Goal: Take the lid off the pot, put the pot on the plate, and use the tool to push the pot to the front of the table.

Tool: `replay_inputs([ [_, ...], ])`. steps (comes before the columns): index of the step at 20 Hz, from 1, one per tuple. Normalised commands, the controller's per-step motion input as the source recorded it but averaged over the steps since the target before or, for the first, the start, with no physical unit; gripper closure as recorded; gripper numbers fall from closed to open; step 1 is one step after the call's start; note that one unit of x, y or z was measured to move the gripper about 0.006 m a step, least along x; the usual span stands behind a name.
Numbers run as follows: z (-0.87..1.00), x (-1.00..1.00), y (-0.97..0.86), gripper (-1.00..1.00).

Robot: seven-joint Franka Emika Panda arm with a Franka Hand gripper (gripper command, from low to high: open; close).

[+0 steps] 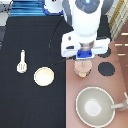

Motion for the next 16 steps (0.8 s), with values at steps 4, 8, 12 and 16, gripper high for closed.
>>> replay_inputs([
  [4,-0.51,0.02,0.27,-1.0],
  [8,-0.55,-0.01,0.2,-1.0],
  [12,-0.43,-0.03,0.16,-1.0],
  [16,-0.08,0.0,0.13,1.0],
])
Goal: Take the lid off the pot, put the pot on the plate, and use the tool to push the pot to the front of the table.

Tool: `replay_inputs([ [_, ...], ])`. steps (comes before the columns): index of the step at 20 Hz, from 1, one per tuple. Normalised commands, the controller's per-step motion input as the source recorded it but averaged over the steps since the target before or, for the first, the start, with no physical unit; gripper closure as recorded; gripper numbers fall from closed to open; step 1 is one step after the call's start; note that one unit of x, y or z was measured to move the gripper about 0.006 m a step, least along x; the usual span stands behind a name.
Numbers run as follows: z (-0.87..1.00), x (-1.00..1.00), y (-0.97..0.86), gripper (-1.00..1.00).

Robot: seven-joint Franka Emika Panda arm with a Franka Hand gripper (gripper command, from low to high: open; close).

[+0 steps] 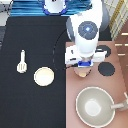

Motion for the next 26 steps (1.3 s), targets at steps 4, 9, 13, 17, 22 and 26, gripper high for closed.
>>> replay_inputs([
  [4,0.0,-0.02,0.1,1.0],
  [9,-0.04,-0.08,0.1,1.0],
  [13,0.0,-0.05,0.16,1.0],
  [17,0.15,-0.16,0.16,1.0],
  [22,0.58,-0.69,0.19,1.0],
  [26,0.66,-0.97,0.18,1.0],
])
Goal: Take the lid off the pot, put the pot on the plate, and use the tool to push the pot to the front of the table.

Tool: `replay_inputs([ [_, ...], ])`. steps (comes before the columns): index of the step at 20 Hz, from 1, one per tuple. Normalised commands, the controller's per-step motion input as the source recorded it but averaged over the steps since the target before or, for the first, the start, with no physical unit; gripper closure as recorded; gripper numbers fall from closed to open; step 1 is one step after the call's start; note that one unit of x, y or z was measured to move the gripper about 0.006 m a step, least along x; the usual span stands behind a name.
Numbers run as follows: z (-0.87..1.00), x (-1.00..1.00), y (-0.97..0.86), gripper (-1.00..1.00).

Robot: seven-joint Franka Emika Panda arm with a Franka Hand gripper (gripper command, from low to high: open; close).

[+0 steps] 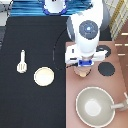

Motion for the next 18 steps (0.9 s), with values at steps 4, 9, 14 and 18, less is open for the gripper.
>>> replay_inputs([
  [4,0.42,-1.0,0.08,1.0],
  [9,0.17,-1.0,-0.04,1.0],
  [14,-0.03,-1.0,-0.14,1.0],
  [18,-0.36,-1.0,-0.18,1.0],
])
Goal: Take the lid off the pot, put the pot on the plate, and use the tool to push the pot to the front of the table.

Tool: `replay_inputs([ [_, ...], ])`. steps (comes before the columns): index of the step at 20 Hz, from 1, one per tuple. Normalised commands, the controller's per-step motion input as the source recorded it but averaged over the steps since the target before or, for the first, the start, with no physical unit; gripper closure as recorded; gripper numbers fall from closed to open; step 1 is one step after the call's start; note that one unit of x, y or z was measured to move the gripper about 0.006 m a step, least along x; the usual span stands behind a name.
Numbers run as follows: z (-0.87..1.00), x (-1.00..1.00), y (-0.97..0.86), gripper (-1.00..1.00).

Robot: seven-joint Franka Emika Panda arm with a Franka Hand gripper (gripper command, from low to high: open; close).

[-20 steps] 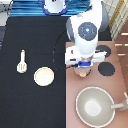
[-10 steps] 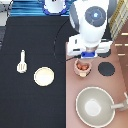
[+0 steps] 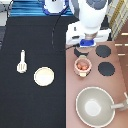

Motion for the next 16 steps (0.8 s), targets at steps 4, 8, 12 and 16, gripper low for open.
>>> replay_inputs([
  [4,-0.68,-0.88,-0.02,1.0],
  [8,-0.72,-0.32,0.09,1.0],
  [12,-0.63,-0.02,0.12,1.0],
  [16,-0.61,-0.05,0.09,1.0],
])
